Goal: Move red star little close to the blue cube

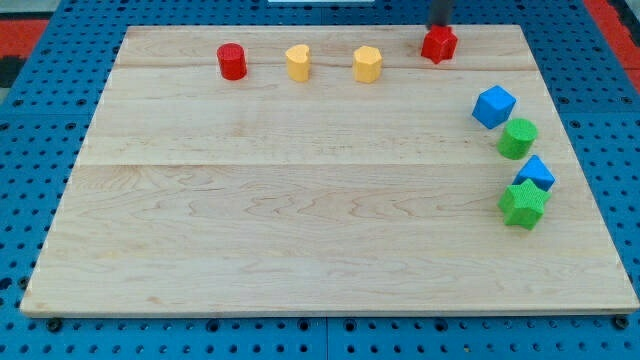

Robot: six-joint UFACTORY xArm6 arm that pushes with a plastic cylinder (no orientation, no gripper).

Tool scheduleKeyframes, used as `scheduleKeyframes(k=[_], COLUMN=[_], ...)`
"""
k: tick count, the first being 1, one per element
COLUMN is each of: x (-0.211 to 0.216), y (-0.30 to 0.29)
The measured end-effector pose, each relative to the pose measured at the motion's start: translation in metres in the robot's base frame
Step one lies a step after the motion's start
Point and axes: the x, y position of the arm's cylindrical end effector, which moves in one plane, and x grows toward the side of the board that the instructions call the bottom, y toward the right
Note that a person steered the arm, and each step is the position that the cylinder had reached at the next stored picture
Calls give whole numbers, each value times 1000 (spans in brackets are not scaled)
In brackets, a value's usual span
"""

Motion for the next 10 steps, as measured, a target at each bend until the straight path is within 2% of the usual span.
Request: scheduleKeyframes(k=[1,3,5,8,10], x=[1,16,3,56,72], y=[-40,28,2,19,34])
